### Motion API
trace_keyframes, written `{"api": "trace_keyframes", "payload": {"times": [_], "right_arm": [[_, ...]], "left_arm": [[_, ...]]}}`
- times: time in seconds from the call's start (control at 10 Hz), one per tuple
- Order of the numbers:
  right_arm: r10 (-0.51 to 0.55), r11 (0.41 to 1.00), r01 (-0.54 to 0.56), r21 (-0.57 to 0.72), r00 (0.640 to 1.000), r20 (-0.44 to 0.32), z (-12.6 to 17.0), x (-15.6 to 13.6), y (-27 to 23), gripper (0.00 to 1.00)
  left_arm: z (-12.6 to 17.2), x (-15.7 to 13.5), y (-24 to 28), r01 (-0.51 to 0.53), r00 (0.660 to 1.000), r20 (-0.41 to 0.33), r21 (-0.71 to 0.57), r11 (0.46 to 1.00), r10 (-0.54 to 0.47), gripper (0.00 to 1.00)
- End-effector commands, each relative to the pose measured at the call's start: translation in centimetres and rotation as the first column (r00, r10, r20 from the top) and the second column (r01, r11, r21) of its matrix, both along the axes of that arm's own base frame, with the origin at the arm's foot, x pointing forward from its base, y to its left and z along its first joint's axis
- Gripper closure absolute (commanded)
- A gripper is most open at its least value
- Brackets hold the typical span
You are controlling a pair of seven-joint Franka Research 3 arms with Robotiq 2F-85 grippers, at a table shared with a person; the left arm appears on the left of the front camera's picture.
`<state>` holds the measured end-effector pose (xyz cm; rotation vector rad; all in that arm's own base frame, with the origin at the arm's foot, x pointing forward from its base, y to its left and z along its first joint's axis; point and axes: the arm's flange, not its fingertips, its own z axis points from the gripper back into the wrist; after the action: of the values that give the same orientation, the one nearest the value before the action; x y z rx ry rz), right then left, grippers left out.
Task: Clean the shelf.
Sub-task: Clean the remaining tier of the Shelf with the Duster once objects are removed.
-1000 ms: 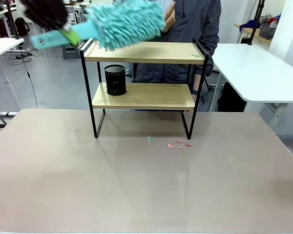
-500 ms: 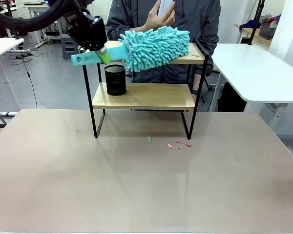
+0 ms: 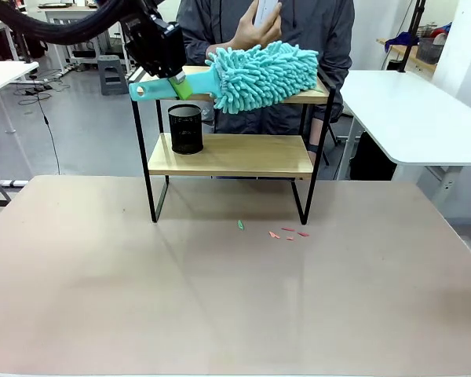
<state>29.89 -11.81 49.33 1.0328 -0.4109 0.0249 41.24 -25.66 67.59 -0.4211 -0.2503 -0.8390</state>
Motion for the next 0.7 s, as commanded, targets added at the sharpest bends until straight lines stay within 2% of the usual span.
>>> {"api": "trace_keyframes", "payload": {"times": [0.0,0.2,0.6], "right_arm": [[0.005,1.0,-0.005,0.015,0.999,0.032,-0.1,0.2,0.1,0.0],[0.005,1.0,-0.005,0.015,0.999,0.032,-0.1,0.2,0.1,0.0],[0.005,1.0,-0.005,0.015,0.999,0.032,-0.1,0.2,0.1,0.0]], "left_arm": [[1.3,-0.4,0.5,0.144,0.989,0.019,0.04,0.989,-0.144,0.88],[3.0,-1.9,4.1,0.275,0.96,0.04,0.027,0.961,-0.276,0.88],[6.3,-6.3,11.3,0.236,0.963,0.152,-0.086,0.968,-0.221,0.88]]}}
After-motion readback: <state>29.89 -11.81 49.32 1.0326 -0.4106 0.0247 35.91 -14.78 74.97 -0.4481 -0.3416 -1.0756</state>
